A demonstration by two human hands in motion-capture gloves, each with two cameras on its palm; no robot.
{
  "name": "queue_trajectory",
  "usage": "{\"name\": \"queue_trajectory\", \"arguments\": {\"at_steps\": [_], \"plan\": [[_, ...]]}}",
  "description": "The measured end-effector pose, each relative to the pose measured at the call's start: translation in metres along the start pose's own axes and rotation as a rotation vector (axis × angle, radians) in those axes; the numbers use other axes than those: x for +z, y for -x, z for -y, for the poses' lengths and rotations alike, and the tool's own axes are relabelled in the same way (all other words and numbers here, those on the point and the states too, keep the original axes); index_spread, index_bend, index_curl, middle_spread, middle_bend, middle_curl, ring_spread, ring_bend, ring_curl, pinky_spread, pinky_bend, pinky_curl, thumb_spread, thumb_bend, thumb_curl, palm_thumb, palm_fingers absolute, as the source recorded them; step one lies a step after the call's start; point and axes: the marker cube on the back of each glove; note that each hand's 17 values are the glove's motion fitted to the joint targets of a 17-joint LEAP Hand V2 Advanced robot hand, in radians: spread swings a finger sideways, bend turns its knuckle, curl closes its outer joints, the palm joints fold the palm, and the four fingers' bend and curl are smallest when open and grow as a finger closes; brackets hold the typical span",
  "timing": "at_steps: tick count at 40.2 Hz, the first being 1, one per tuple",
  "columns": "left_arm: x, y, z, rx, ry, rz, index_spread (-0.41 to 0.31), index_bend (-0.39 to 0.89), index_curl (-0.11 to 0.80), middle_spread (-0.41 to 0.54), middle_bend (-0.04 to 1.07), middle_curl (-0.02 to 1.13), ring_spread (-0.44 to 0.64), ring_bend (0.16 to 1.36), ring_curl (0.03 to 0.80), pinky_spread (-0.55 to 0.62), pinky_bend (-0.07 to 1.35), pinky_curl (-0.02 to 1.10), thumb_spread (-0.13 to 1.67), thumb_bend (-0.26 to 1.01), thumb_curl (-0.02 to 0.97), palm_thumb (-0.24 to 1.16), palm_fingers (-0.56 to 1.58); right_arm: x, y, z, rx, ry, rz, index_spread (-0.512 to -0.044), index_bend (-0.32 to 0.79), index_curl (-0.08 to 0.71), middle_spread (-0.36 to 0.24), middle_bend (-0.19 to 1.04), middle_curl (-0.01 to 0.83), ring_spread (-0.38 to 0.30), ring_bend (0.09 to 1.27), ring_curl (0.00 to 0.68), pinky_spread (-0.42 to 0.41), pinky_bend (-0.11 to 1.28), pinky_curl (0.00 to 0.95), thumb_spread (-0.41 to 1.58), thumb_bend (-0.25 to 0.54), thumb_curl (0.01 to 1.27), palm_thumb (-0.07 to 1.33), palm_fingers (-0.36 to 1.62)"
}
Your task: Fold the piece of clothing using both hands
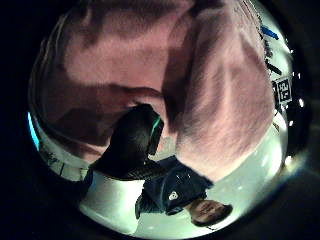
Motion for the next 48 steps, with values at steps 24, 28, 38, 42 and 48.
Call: {"name": "queue_trajectory", "arguments": {"at_steps": [24, 28, 38, 42, 48], "plan": [[-0.022, -0.018, 0.039, 0.129, -0.53, 0.241, -0.249, 0.13, 0.349, -0.225, 0.34, 0.4, -0.23, 0.49, 0.32, -0.3, 0.54, 0.4, 1.18, 0.08, 0.357, 0.62, 1.19, -0.023, 0.008, 0.039, 0.022, -0.313, -0.009, -0.243, 0.15, 0.306, -0.175, 0.27, 0.447, -0.211, 0.6, 0.424, -0.275, 0.55, 0.356, 1.06, 0.034, 0.48, 0.99, 1.19], [-0.025, -0.015, 0.049, 0.111, -0.455, 0.238, -0.242, 0.11, 0.343, -0.256, 0.38, 0.42, -0.28, 0.54, 0.352, -0.34, 0.56, 0.42, 1.26, 0.11, 0.357, 0.67, 1.22, -0.031, 0.01, 0.045, 0.02, -0.305, -0.053, -0.237, 0.14, 0.325, -0.182, 0.33, 0.484, -0.224, 0.64, 0.458, -0.301, 0.57, 0.383, 1.09, 0.046, 0.49, 1.03, 1.24], [-0.038, -0.01, 0.042, 0.126, -0.359, 0.211, -0.226, 0.12, 0.326, -0.283, 0.45, 0.48, -0.32, 0.65, 0.415, -0.33, 0.54, 0.45, 1.44, 0.16, 0.361, 0.71, 1.17, -0.043, 0.005, 0.038, -0.043, -0.261, -0.069, -0.224, 0.16, 0.355, -0.195, 0.37, 0.529, -0.233, 0.68, 0.489, -0.336, 0.62, 0.413, 1.12, 0.035, 0.5, 1.06, 1.26], [-0.043, -0.014, 0.02, 0.193, -0.387, 0.228, -0.224, 0.13, 0.33, -0.283, 0.46, 0.5, -0.33, 0.65, 0.427, -0.33, 0.52, 0.45, 1.47, 0.16, 0.361, 0.71, 1.15, -0.049, -0.001, 0.015, -0.04, -0.28, -0.063, -0.226, 0.16, 0.367, -0.198, 0.37, 0.539, -0.234, 0.69, 0.495, -0.341, 0.63, 0.418, 1.13, 0.025, 0.51, 1.07, 1.26], [-0.048, -0.013, -0.006, 0.251, -0.454, 0.272, -0.224, 0.14, 0.342, -0.283, 0.45, 0.52, -0.33, 0.64, 0.433, -0.33, 0.5, 0.45, 1.51, 0.16, 0.358, 0.7, 1.14, -0.045, -0.012, -0.03, 0.021, -0.096, -0.048, -0.227, 0.16, 0.381, -0.2, 0.37, 0.552, -0.236, 0.7, 0.502, -0.344, 0.65, 0.424, 1.13, 0.007, 0.52, 1.07, 1.25]]}}
